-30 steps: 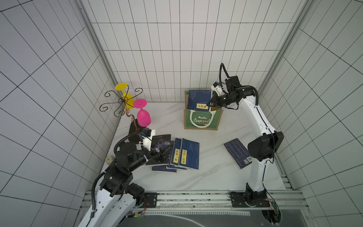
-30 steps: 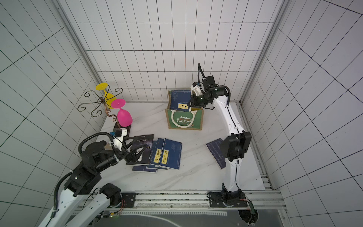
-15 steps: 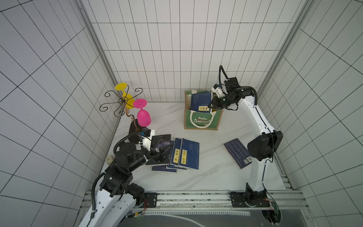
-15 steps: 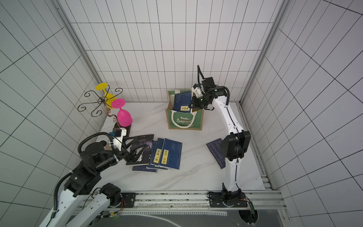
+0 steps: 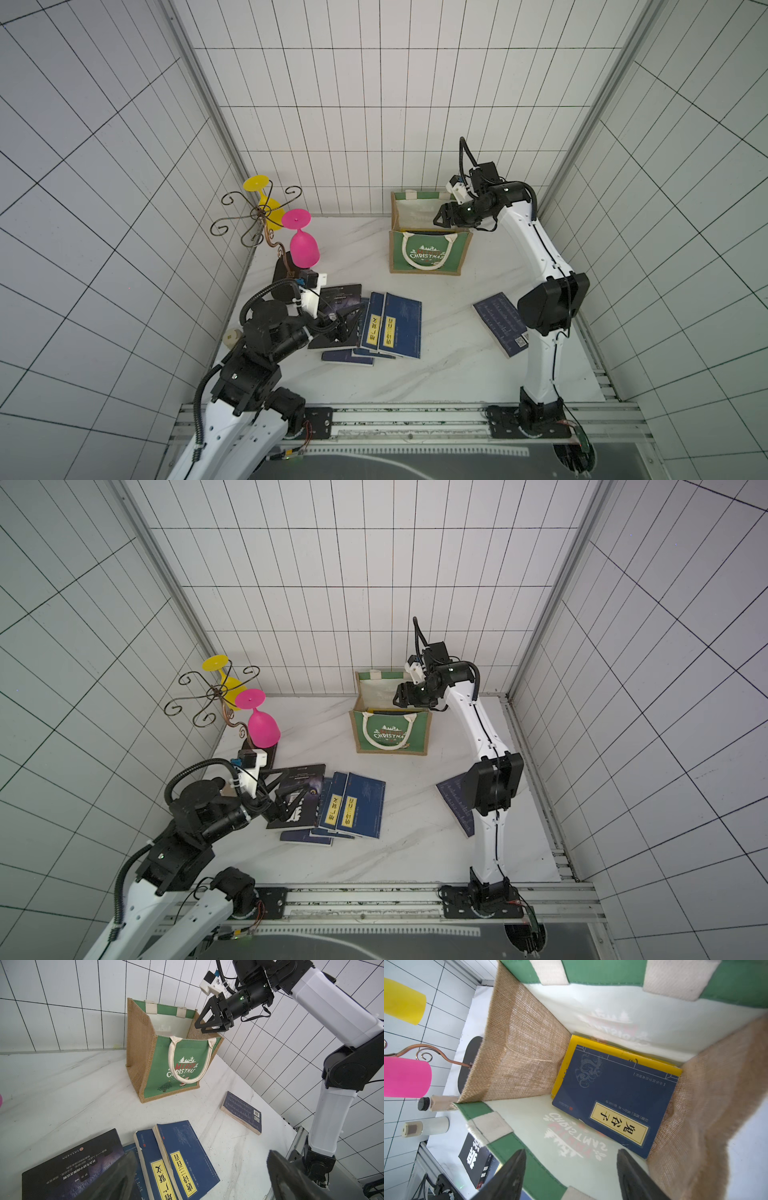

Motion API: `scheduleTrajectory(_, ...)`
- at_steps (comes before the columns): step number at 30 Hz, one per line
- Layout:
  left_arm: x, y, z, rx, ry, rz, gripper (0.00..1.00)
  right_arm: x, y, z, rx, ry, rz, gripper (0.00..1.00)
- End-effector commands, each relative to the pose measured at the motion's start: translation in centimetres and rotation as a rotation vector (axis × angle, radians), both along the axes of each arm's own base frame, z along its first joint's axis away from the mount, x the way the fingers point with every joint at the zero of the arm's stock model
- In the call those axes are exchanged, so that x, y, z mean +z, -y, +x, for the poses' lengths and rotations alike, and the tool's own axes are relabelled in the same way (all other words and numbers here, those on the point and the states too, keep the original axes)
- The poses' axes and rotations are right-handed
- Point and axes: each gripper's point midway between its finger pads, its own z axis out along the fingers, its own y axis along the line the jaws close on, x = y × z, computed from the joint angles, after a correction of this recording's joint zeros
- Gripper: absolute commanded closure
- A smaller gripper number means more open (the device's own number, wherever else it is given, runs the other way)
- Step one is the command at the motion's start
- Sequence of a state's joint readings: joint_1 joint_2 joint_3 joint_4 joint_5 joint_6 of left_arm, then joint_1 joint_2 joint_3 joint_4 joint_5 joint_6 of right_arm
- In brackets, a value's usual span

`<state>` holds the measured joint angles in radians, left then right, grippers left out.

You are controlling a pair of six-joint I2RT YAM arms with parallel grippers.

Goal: Put the books into the canvas bag
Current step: Place the book in the canvas bag, then pick up the book from the book.

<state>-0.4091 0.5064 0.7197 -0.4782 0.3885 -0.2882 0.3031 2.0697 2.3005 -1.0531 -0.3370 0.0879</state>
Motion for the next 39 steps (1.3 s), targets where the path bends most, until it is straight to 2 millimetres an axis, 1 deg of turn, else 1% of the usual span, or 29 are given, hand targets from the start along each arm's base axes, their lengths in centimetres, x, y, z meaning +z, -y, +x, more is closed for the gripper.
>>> scheduleTrajectory(1,0.0,0.0,0.3,0.003,0.005,-0.002,0.03,5.5,-2.0,-2.5,0.043,0.195,-0.04,0.19)
scheduleTrajectory(2,-0.1,0.1,0.4,0.002,0.003,-0.001,0.03,6.3,-2.2,-3.0,0.034,0.23,-0.041,0.08)
scheduleTrajectory(3,-0.2,0.1,0.4,0.003,-0.001,0.001,0.03,6.5,-2.4,-3.7,0.02,0.252,-0.045,0.03)
scheduleTrajectory(4,-0.2,0.1,0.5,0.002,-0.003,0.002,0.03,6.5,-2.3,-4.2,0.006,0.263,-0.05,0.02)
scheduleTrajectory(7,-0.7,0.0,0.8,0.016,-0.022,0.008,0.03,6.7,-1.9,-6.2,-0.021,0.292,-0.044,0.02)
scheduleTrajectory(10,-1.5,0.3,1.3,0.017,-0.059,0.011,0.03,5.7,-1.7,-8.5,-0.017,0.287,-0.031,0.02)
scheduleTrajectory(13,-2.8,0.5,2.0,0.036,-0.128,0.006,0.02,4.5,-2.4,-11.5,0.036,0.276,0.032,0.02)
scheduleTrajectory(15,-4.3,0.3,3.0,0.089,-0.201,0.002,0.03,3.1,-2.9,-13.5,0.069,0.263,0.083,0.02)
scheduleTrajectory(17,-6.3,-0.4,4.1,0.172,-0.295,0.005,0.03,1.5,-3.4,-15.2,0.088,0.247,0.135,0.01)
scheduleTrajectory(18,-7.3,-0.6,4.5,0.2,-0.339,0.006,0.03,1.0,-3.8,-16.4,0.108,0.249,0.171,0.02)
scheduleTrajectory(20,-8.9,-0.5,5.0,0.221,-0.403,0.0,0.02,-0.6,-4.6,-18.0,0.128,0.234,0.224,0.02)
scheduleTrajectory(22,-9.7,0.2,5.3,0.198,-0.425,-0.02,0.02,-2.3,-5.6,-19.5,0.155,0.209,0.27,0.02)
scheduleTrajectory(23,-10.1,0.1,5.5,0.211,-0.439,-0.026,0.03,-3.4,-6.3,-20.4,0.174,0.194,0.287,0.02)
scheduleTrajectory(27,-11.9,-1.6,6.4,0.335,-0.491,-0.043,0.03,-7.7,-9.2,-23.5,0.249,0.132,0.294,0.02)
scheduleTrajectory(29,-12.4,-1.9,6.7,0.352,-0.502,-0.055,0.03,-9.4,-10.3,-24.3,0.264,0.114,0.275,0.02)
scheduleTrajectory(31,-12.7,-1.5,6.9,0.335,-0.513,-0.062,0.03,-11.0,-10.8,-24.7,0.254,0.086,0.264,0.02)
scheduleTrajectory(33,-13.1,-0.6,6.9,0.289,-0.534,-0.061,0.02,-13.0,-10.6,-24.8,0.215,0.049,0.254,0.02)
scheduleTrajectory(36,-14.1,0.7,6.4,0.216,-0.584,-0.051,0.03,-15.2,-10.1,-24.7,0.181,0.017,0.229,0.02)
scheduleTrajectory(39,-14.8,1.9,5.8,0.179,-0.6,-0.018,0.03,-17.0,-9.4,-24.8,0.151,-0.01,0.202,0.01)
